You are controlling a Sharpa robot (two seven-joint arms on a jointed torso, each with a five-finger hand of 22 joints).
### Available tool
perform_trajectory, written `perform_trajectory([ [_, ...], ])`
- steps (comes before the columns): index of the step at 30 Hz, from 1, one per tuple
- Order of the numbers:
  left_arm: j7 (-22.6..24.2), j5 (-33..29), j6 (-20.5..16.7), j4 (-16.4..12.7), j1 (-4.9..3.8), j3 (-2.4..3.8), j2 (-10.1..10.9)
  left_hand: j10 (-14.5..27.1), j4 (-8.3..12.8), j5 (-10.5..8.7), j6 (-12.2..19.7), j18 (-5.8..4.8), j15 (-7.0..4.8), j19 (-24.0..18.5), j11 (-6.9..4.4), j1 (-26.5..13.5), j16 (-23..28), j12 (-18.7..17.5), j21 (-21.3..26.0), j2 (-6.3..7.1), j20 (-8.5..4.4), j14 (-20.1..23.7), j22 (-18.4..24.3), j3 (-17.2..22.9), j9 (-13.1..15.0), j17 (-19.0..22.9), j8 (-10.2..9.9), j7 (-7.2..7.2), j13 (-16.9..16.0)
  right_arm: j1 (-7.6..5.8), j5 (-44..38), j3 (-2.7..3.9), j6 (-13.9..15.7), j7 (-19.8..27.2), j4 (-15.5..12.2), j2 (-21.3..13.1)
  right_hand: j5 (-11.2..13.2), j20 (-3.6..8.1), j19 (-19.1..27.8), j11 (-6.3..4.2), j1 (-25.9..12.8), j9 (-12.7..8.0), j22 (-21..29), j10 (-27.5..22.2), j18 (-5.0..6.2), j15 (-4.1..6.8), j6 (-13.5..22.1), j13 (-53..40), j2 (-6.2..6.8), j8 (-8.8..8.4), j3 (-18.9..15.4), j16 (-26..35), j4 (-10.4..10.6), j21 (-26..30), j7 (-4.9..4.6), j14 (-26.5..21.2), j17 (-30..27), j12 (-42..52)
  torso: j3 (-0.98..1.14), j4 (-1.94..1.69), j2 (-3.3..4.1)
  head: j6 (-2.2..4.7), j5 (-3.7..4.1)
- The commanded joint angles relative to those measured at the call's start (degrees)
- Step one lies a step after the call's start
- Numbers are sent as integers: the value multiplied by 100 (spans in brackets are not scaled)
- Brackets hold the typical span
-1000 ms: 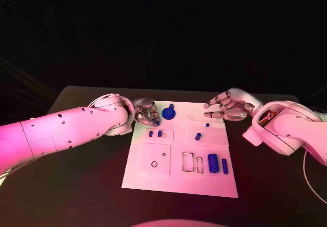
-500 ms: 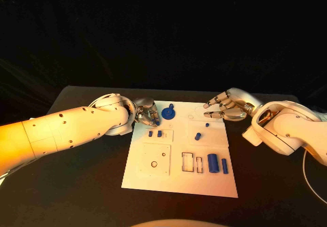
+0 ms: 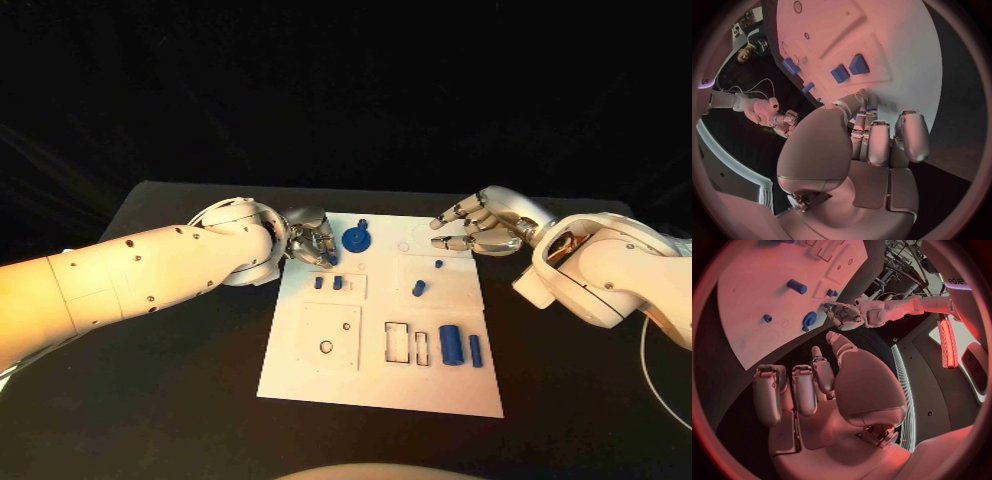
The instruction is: Assemble the parts on the task board
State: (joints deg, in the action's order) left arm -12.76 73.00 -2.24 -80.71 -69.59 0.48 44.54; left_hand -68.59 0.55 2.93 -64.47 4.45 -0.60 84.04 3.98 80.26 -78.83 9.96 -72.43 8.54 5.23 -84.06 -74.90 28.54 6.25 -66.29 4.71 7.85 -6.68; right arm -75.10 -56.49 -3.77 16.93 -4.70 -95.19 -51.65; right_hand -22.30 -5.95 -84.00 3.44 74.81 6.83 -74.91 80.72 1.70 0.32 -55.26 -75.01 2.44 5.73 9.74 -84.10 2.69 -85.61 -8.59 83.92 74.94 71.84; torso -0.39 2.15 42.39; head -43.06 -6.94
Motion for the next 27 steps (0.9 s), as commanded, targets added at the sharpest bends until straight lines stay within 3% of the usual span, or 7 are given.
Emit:
perform_trajectory([
  [1, -7, 5, 85, -5, -3, 3, -8, -19, 2, 13, 0, -63, -21, 84, 8, -69, 5, -61, 30, -4, -33, -148, -342, 19, -17, -4, -46, 43, 10, 4, -16, 0, -102, 21, -2, 1, -14, 45, 6, 6, 25, -9, -611, -23, 51, 43, -44, -241, -2, -37, 39, 35, 7, 37, -11, 386, 484, 5, -1, 0, 0, -3, -1],
  [22, 18, -15, -76, -12, -2, 4, 60, 182, 44, 14, 407, -57, 90, 66, 149, -104, -11, -359, 97, 120, 56, -141, -321, 79, -217, 20, -126, 192, 67, 4, -17, 0, -83, 9, 42, -2, -13, 46, 57, 4, 29, -12, -532, -129, 69, 44, -37, -107, 7, -43, 50, 76, 7, 81, -9, 372, 423, -189, -11, -1, 0, 7, 0],
  [25, 100, -98, -181, -35, -2, 4, 99, 206, 67, 14, 501, -48, 95, 55, 149, -76, -13, -382, 135, 126, 65, -138, -300, 108, -245, 25, -129, 174, 74, 4, -20, 0, -64, 8, 66, -6, 0, 56, 87, -10, 77, -18, -480, -695, 82, 55, -23, 647, 5, -56, 143, 322, -2, 117, -9, 278, 85, -1272, -7, 0, 2, 9, 6],
  [27, 223, -229, -305, -60, -3, 5, 141, 216, 89, 15, 556, -41, 86, 47, 131, -48, -12, -394, 158, 129, 65, -135, -288, 138, -254, 33, -124, 132, 77, 4, -38, 0, -50, 16, 95, -9, 46, 71, 110, -23, 111, -18, -440, -1285, 91, 69, -31, 1612, 22, -57, 250, 496, 0, 146, -2, 224, -125, -2598, -8, 2, 0, 15, 8],
])
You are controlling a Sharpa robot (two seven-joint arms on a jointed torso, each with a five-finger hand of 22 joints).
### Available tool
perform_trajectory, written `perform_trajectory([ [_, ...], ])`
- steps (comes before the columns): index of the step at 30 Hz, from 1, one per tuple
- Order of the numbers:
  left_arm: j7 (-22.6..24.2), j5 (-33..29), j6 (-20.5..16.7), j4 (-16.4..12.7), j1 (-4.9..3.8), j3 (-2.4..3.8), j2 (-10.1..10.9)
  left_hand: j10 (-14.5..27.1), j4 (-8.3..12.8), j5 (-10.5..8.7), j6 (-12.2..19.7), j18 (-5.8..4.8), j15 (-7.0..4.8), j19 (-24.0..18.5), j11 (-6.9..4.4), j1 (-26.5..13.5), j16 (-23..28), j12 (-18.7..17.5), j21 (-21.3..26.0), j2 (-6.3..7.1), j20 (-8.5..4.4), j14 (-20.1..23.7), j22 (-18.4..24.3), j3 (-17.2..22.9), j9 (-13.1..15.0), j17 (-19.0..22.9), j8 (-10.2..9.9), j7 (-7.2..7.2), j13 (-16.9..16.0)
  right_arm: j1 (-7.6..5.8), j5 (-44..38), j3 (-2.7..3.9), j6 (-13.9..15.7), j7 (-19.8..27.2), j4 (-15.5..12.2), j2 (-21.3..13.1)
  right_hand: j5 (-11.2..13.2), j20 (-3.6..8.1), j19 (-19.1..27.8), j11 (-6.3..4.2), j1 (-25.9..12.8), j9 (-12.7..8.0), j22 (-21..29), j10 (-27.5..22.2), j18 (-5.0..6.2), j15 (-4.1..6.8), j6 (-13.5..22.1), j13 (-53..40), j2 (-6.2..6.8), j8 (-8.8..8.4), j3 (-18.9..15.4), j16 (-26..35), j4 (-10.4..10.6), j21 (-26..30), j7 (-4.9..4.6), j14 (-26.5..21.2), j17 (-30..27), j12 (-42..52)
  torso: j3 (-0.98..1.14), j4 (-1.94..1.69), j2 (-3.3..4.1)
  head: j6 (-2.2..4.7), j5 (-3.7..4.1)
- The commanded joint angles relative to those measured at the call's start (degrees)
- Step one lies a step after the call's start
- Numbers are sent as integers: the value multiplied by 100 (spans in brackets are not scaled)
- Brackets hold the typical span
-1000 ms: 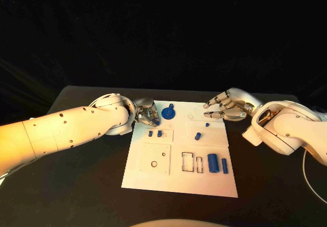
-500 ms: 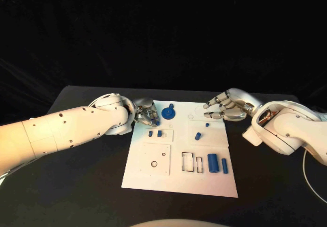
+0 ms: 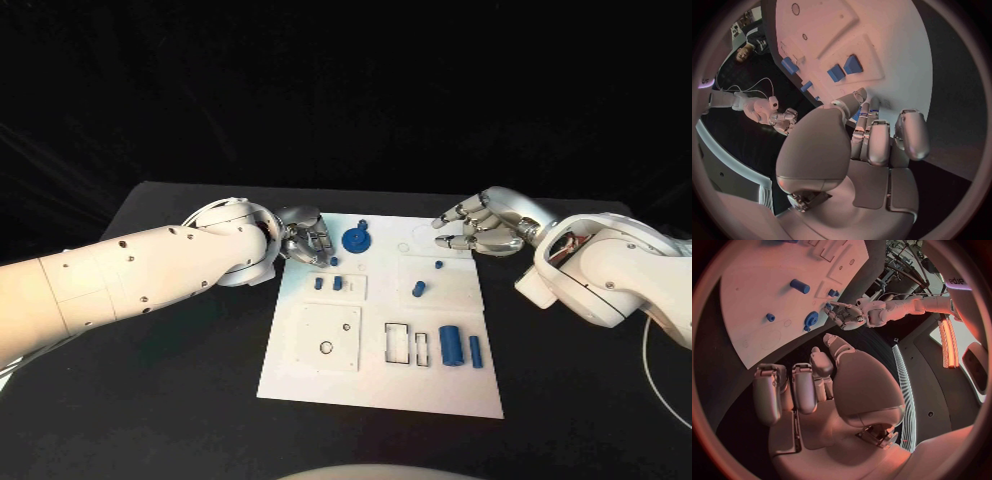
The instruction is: Assemble the parts on the task board
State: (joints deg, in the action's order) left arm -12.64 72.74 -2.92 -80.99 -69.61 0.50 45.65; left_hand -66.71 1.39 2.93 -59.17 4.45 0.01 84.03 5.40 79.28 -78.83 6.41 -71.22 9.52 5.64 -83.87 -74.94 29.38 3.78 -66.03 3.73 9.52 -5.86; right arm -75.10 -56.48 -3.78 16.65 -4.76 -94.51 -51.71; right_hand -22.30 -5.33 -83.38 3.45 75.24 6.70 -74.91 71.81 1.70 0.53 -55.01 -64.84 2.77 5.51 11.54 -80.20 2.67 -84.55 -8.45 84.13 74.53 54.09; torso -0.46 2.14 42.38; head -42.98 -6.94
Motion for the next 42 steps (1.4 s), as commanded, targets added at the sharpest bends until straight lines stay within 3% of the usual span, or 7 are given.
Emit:
perform_trajectory([
  [1, 299, -321, -320, -47, -3, 3, 55, 33, 17, 16, 56, -33, 17, 36, -22, 63, -8, -45, 72, 32, 22, -149, -264, 73, -10, 19, -24, -54, -5, 3, -57, 0, -19, 29, 46, -4, 80, 15, 61, -31, 87, -3, -418, -651, 96, 55, -70, 1088, 7, -32, 129, 180, -1, 55, -11, 185, -171, -1477, -2, 4, -2, 8, 16],
  [5, 813, -1153, -701, -123, -14, 4, 195, -7, 70, 16, 72, 24, 3, -62, -38, 139, 9, -15, 347, -2, 12, -117, -101, 177, -1, 44, 7, -65, -15, 3, -252, 0, -44, 69, 144, -12, 308, 33, 111, -13, 176, 10, -335, -886, 115, 62, -178, 2101, 126, -18, 411, 514, -29, 114, -12, 123, -565, -2639, -5, 5, -3, 17, 30],
  [7, 1238, -1758, -907, -160, -20, 4, 284, -3, 100, 23, -17, 144, 26, -315, -8, 145, 395, 24, 997, -11, 24, 137, 286, 246, 13, 742, 57, -21, -23, 3, -458, 0, -94, 80, 201, -18, 521, -1, 147, 1, 278, 10, -268, -840, 127, -1, -263, 2900, 210, -49, 670, 739, -93, 162, -60, 101, -816, -3394, -3, 2, -3, 22, 38],
  [14, 2457, -3530, -1315, -306, -25, -1, 548, -5, 111, 15, -82, 318, 39, -736, 2, 111, 967, 150, 1964, -46, 40, 547, 846, 199, 14, 1664, 86, 11, -66, 4, -1681, 1, -207, -2, 291, -14, 720, -60, 214, 114, 397, 27, -149, -871, 158, -41, -493, 4111, 371, -95, 1000, 899, -263, 247, -27, 108, -973, -4391, -3, -9, -4, 55, 40],
  [21, 3059, -5843, -1267, -618, -22, -82, 810, -85, 81, 14, -187, 353, 17, -849, -40, 67, 1078, 318, 2197, -142, 34, 646, 971, 85, 28, 1826, 159, -23, -136, 28, -3059, 0, -348, -296, 361, 98, 924, -68, 275, 115, 410, 30, -41, -839, 183, -56, -593, 4640, 428, -143, 1157, 1008, -321, 324, 18, 100, -1086, -4676, 1, 2, -7, 83, 74],
  [27, 3279, -7206, -1155, -807, -17, -147, 924, -71, 5, 12, -152, 373, 12, -905, -56, -66, 1101, 455, 2363, -171, 29, 681, 1065, -112, 17, 1887, 160, -34, -200, 105, -3924, -12, -542, -558, 514, 295, 1035, -6, 445, 19, 365, 9, 269, -873, 252, 18, -583, 5141, 502, -184, 1323, 1448, -311, 538, 179, 45, -1618, -4881, -2, -16, -6, 109, 127],
  [42, 3401, -7728, -1066, -963, -12, -172, 988, -54, -12, 14, -72, 387, 20, -936, -45, -104, 1116, 582, 2495, -182, 33, 716, 1140, -264, 9, 1944, 145, 1, -258, 339, -4540, -45, -891, -599, 867, 759, 1128, 64, 433, -10, 312, -11, 304, -884, 254, 82, -585, 5520, 547, -186, 1414, 1544, -280, 582, 205, 84, -1732, -4985, -2, 5, 9, 123, 125],
])
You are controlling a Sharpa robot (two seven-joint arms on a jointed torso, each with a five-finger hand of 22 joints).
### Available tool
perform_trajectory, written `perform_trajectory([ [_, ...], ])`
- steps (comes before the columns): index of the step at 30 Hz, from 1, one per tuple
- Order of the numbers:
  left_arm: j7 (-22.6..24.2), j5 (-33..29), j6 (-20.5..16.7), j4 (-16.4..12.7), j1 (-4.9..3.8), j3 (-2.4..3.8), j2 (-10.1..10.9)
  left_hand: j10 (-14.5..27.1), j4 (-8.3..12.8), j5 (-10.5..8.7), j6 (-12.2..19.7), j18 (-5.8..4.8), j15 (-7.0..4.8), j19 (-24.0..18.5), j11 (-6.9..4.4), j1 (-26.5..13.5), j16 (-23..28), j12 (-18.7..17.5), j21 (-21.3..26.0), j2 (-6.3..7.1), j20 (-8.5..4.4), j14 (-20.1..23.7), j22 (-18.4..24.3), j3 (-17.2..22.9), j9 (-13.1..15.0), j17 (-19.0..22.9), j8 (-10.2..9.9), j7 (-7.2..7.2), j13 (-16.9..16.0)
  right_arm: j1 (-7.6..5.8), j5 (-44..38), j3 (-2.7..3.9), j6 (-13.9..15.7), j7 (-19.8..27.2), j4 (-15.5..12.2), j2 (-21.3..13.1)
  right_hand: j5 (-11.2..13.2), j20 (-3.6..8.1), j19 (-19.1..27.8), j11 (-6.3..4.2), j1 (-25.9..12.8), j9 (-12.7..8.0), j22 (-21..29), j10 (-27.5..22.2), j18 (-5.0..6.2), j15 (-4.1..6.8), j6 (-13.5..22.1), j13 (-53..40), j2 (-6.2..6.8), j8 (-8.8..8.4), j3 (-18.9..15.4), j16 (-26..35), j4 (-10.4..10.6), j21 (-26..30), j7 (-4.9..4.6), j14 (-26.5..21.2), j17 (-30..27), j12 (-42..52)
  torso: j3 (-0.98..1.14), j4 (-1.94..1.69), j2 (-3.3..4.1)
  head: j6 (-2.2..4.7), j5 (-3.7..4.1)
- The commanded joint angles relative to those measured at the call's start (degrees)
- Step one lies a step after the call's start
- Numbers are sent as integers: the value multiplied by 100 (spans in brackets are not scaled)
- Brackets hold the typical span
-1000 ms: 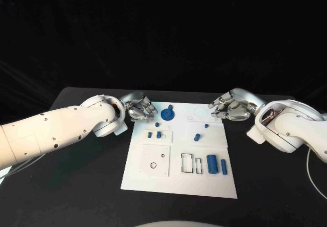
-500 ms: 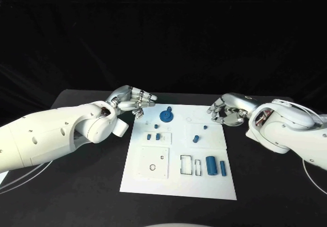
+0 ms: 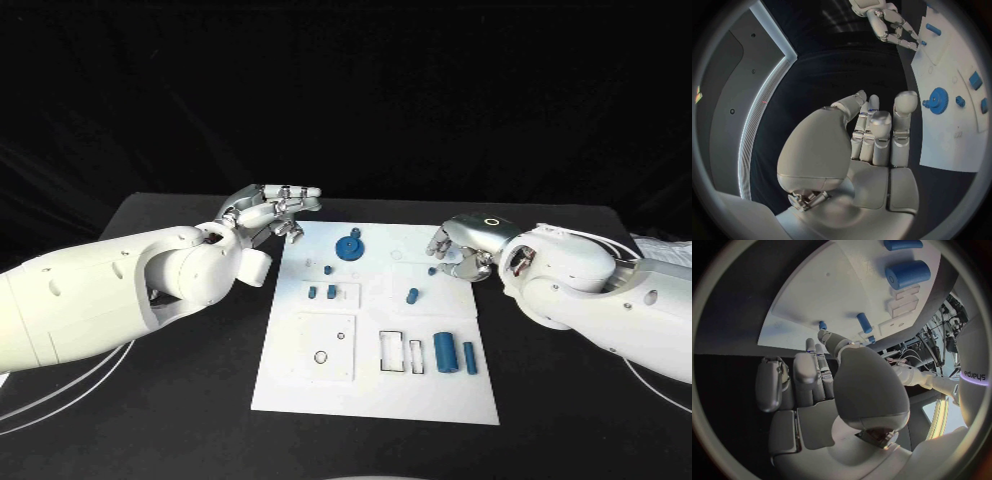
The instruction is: Assemble the parts on the task board
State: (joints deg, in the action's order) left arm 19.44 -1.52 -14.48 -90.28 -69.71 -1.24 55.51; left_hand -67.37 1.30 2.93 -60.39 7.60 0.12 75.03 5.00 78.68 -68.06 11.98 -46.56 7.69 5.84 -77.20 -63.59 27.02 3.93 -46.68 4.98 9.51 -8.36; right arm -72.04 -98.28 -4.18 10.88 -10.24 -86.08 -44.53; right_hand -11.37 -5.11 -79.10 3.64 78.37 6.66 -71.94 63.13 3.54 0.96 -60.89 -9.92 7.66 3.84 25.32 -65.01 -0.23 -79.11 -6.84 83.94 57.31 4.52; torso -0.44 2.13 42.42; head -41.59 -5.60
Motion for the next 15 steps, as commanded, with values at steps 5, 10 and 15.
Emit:
perform_trajectory([
  [5, 184, -289, 102, -20, -2, -1, 1, 24, -3, 14, 63, 74, 11, -40, 0, -44, 40, 39, 49, -3, 15, 54, 16, -47, -7, 15, 17, 8, -14, 104, -364, -10, -447, 25, 49, 121, 47, 45, -1, -32, -2, -3, 6, 13, 69, 32, -31, 83, 47, -7, 51, 35, 17, 41, 46, 109, -25, -24, 4, -1, 0, -42, -22],
  [10, 175, -275, 114, -9, -2, -2, -1, 27, -3, 14, 64, 75, 12, -42, 1, -45, 43, 42, 57, -4, 16, 57, 21, -52, -7, 24, 18, 10, -16, 137, -362, -12, -474, 47, 97, 182, 42, 46, -4, -33, 2, 0, 6, 35, 69, 29, -54, 114, 39, -1, 61, 38, 17, 43, 41, 113, -30, -21, -3, 4, 0, -47, -29],
  [15, 151, -261, 145, -11, -2, -2, -5, 43, -5, 14, 68, 80, 16, -52, 6, -49, 48, 55, 94, -5, 18, 64, 43, -75, -6, 37, 21, 15, -22, 149, -363, -13, -506, 25, 161, 234, 37, 43, -15, -23, 16, 6, -1, 88, 66, 22, -97, 180, 6, 6, 94, 40, 16, 41, 27, 120, -36, -12, 2, -5, 2, -56, -29],
])
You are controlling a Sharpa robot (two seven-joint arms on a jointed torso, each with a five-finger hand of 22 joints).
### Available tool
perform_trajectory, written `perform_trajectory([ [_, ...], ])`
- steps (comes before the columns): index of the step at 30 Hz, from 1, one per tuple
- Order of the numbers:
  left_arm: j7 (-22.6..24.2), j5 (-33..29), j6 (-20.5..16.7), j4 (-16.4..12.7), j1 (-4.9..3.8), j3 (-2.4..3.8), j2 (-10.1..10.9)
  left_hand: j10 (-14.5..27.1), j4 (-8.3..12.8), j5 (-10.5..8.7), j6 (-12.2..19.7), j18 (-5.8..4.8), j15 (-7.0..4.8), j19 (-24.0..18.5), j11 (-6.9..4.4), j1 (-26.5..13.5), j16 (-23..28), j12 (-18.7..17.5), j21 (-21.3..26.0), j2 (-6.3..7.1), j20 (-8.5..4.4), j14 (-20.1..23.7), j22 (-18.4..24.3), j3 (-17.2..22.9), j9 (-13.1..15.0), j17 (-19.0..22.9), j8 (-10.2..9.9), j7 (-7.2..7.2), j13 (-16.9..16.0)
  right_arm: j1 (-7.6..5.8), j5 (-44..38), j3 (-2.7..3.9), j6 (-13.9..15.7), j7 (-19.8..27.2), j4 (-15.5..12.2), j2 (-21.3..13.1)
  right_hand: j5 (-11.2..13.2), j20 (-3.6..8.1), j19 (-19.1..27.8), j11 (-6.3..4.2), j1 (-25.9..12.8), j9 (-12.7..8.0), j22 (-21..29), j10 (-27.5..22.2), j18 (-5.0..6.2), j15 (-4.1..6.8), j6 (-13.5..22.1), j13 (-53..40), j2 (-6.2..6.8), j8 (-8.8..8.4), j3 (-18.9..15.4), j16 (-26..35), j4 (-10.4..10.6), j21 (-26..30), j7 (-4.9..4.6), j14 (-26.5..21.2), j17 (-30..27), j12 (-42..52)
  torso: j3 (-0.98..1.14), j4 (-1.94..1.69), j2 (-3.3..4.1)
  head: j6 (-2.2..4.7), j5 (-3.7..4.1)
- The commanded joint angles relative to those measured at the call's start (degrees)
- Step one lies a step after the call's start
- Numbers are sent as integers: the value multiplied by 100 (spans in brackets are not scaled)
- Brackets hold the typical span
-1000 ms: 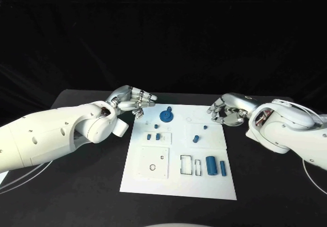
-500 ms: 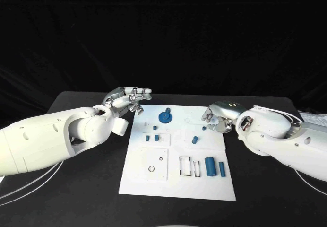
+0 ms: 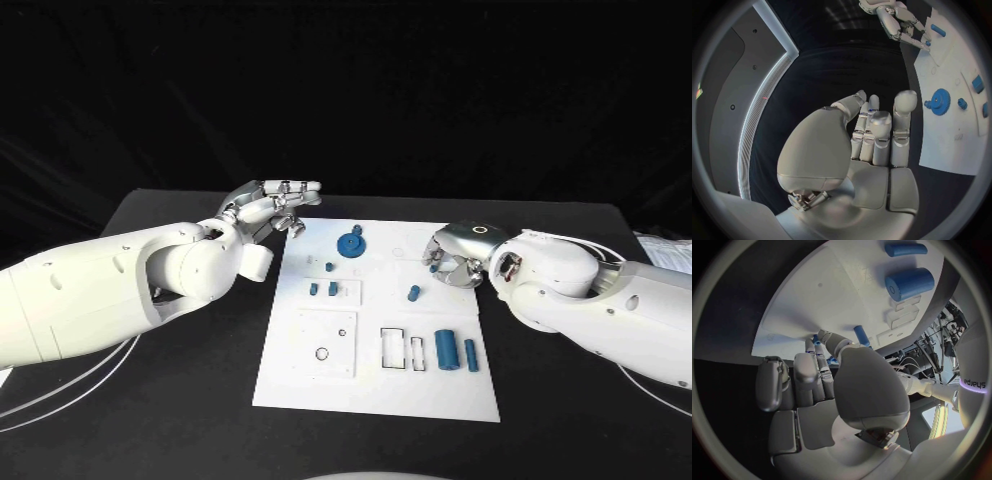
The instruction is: Assemble the parts on the task board
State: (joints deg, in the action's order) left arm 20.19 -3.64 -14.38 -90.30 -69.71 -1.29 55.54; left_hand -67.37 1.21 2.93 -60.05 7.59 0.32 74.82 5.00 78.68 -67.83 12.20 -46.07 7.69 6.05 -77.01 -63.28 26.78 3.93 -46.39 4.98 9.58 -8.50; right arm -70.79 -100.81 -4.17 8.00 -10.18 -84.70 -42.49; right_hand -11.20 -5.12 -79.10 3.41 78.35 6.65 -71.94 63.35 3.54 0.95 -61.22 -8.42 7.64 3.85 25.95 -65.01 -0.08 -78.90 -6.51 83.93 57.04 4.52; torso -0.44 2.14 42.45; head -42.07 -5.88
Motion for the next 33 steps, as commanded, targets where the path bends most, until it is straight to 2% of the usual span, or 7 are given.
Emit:
perform_trajectory([
  [1, 72, -45, 138, -10, -2, 3, -7, 44, 3, 14, 35, 81, -4, -32, 6, -50, 25, 34, 48, -5, -2, 45, 14, -53, -6, 9, 21, 8, -8, 27, -110, -15, -232, 14, 32, 37, 19, 41, -16, 2, 20, 10, 0, 85, 66, 18, -78, 46, 0, 8, 38, 42, 1, 21, -9, 123, -12, -8, 3, -4, -1, -10, 0],
  [6, 53, -34, 157, -16, -2, 2, -2, 58, 0, 14, 43, 82, 0, -35, 10, -55, 28, 46, 65, -7, 1, 51, 24, -74, -6, 19, 22, 13, -13, 39, -116, -17, -316, -6, 64, 61, 26, 31, -30, 0, 34, 32, -10, 215, 63, 7, -184, 111, -35, 38, 65, 38, -7, 19, -15, 130, -13, 29, 1, 0, 1, -23, -1],
  [11, 31, -30, 173, -20, -2, 2, 2, 68, -4, 14, 49, 84, 3, -39, 13, -59, 34, 56, 82, -10, 3, 58, 34, -90, -6, 33, 23, 16, -18, 55, -160, -18, -322, -15, 70, 69, 101, 33, -108, -30, 136, 91, -126, 510, 39, 22, -406, 146, -133, 117, 124, -54, -84, -53, -3, 161, 84, 120, 3, 4, -2, -43, 3],
  [15, 16, -21, 187, -21, -2, 2, 4, 69, -4, 14, 49, 84, 3, -40, 13, -60, 34, 56, 84, -10, 3, 58, 35, -91, -6, 33, 23, 16, -18, 64, -229, -18, -204, -31, 65, 70, 240, 43, -204, -50, 248, 144, -282, 728, 5, 51, -558, 153, -218, 171, 209, -134, -191, -156, 0, 181, 163, 173, 2, 6, -3, -48, 9],
  [21, -3, -13, 212, -24, -2, 2, 7, 81, -6, 13, 56, 87, 6, -44, 16, -62, 36, 65, 103, -11, 5, 63, 46, -108, -6, 40, 23, 18, -22, 73, -312, -18, -23, -69, 57, 77, 360, 56, -253, -57, 326, 184, -370, 861, -14, 59, -628, 159, -267, 183, 304, -183, -295, -215, -3, 185, 204, 178, 2, 5, -3, -60, 21],
  [30, -12, 24, 257, -36, -2, 2, 14, 110, -6, 14, 25, 91, 4, -48, 8, -48, 39, 98, 134, -43, 8, 74, 64, -144, 4, 56, 55, 0, -35, 87, -382, -18, 433, -141, 18, 71, 444, 61, -294, -46, 340, 205, -446, 909, -30, 56, -633, 171, -304, 164, 399, -211, -343, -266, -21, 185, 221, 150, -4, 5, -7, -68, 52],
  [33, -17, 28, 260, -41, -2, 2, 16, 115, -6, 14, 23, 94, 4, -54, 7, -47, 42, 101, 152, -44, 8, 78, 74, -150, 4, 64, 58, -1, -37, 88, -372, -16, 618, -155, -38, 31, 457, 62, -299, -40, 348, 208, -458, 911, -32, 52, -623, 177, -308, 152, 440, -211, -364, -274, -27, 183, 215, 135, -2, 3, -4, -50, 65],
])
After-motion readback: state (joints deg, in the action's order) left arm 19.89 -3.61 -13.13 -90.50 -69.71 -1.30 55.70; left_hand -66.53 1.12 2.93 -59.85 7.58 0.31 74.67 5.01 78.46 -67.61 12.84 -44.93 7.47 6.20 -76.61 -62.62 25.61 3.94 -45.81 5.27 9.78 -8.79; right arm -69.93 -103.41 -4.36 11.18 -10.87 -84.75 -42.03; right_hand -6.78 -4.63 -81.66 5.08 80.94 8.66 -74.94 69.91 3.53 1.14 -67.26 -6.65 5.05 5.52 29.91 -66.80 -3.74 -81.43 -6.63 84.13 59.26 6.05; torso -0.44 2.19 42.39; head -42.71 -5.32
